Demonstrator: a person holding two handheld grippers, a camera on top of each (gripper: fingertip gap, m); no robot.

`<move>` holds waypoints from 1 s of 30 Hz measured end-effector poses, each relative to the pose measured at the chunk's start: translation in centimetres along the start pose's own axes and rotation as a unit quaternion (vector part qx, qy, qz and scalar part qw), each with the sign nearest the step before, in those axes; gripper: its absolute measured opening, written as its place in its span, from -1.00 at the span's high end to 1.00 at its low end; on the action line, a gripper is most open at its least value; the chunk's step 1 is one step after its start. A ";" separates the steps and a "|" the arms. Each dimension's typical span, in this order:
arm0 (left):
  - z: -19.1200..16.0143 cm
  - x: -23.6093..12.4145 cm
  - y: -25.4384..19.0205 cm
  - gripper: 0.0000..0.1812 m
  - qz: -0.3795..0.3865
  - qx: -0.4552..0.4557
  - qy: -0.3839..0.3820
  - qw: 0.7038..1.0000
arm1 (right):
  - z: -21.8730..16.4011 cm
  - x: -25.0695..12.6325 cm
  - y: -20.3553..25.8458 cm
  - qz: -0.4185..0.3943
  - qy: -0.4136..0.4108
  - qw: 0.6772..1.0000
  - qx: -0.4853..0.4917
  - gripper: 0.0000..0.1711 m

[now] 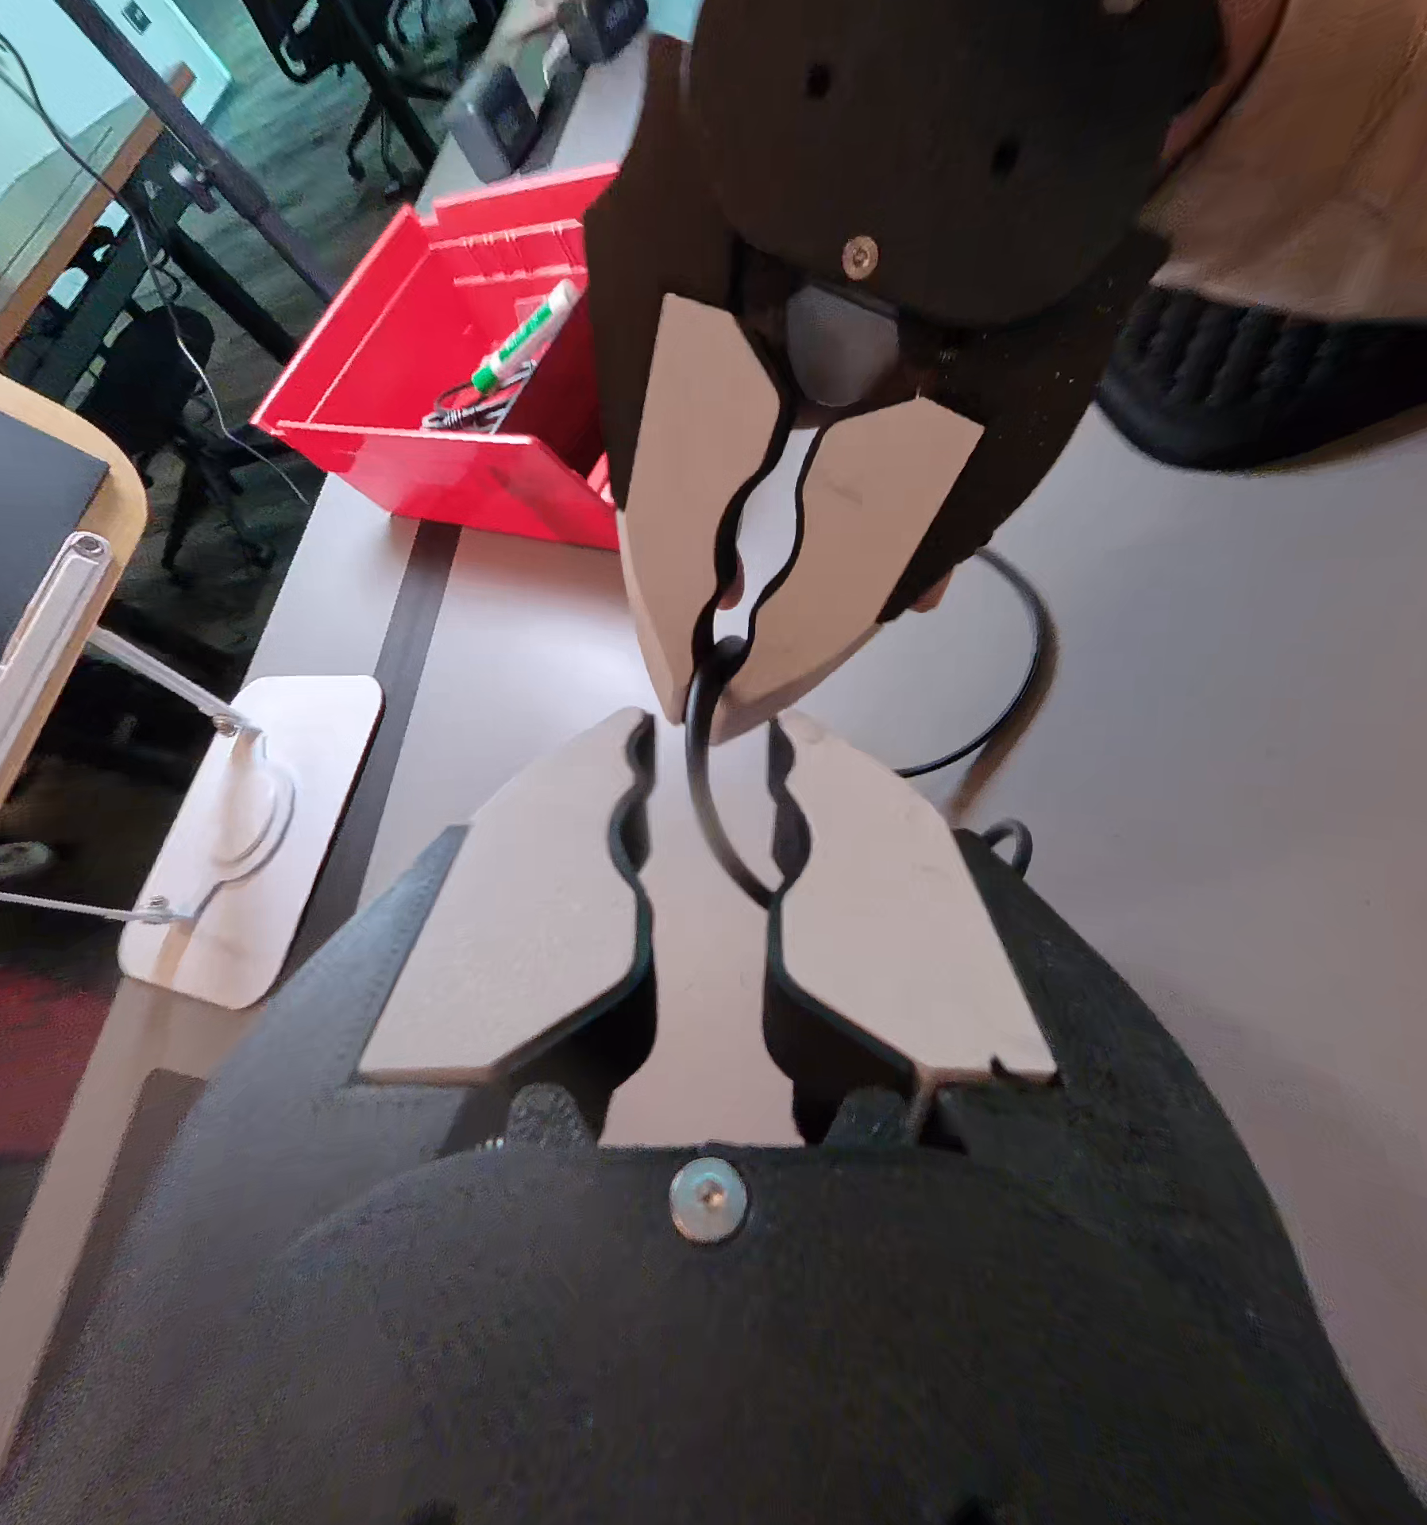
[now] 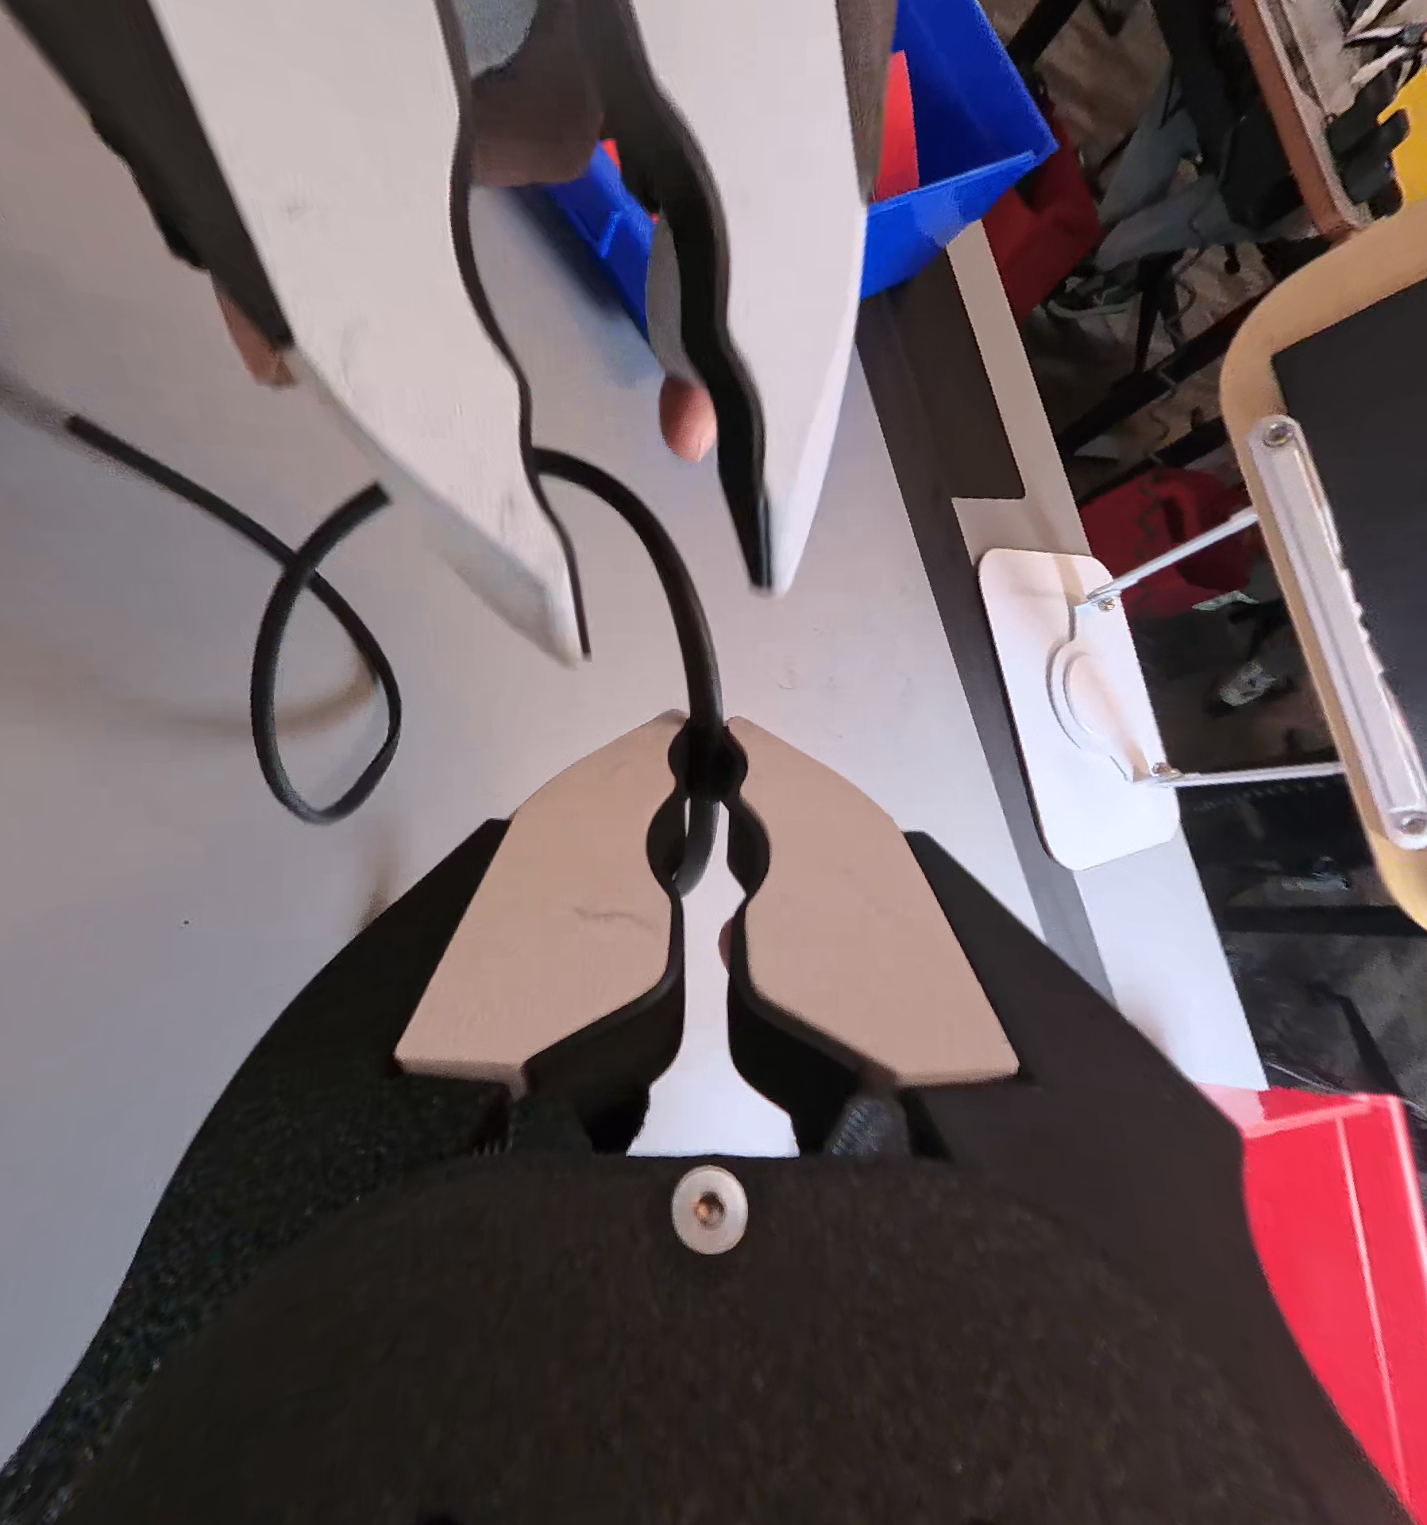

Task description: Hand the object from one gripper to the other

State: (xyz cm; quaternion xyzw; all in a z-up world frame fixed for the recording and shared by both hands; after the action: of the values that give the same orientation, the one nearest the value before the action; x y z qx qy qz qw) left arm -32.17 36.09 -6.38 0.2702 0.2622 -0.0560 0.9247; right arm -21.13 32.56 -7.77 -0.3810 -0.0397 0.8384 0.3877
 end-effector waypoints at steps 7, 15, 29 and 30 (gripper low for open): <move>0.2 -1.1 0.3 0.95 0.023 0.022 -0.001 0.999 | 0.2 -0.6 -0.1 0.001 -0.018 1.000 -0.003 0.82; -0.4 -1.5 0.9 0.67 0.025 -0.009 -0.009 1.000 | -0.1 -0.7 -0.4 0.002 -0.005 1.000 -0.001 0.93; -0.6 -2.1 1.0 0.90 0.028 -0.007 -0.010 1.000 | 0.3 -1.1 -0.5 0.005 -0.036 0.999 0.002 0.94; -0.6 -1.8 0.9 0.76 0.028 -0.009 -0.008 1.000 | 0.4 -1.1 -0.4 0.003 -0.029 1.000 -0.001 0.94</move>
State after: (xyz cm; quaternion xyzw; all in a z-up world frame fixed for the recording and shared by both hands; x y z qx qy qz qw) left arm -33.81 37.15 -5.46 0.2685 0.2481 -0.0300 0.9303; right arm -20.71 32.18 -6.65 -0.3567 -0.0505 0.8502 0.3840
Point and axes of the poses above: each gripper's, where its closed fingertips meet, x out along the fingers, z out of its top, y = z × x across the jaws, the point moved 8 cm from there along -x, back along the fingers, and after that the axes turned 9 degrees about x, right-handed, at the moved point
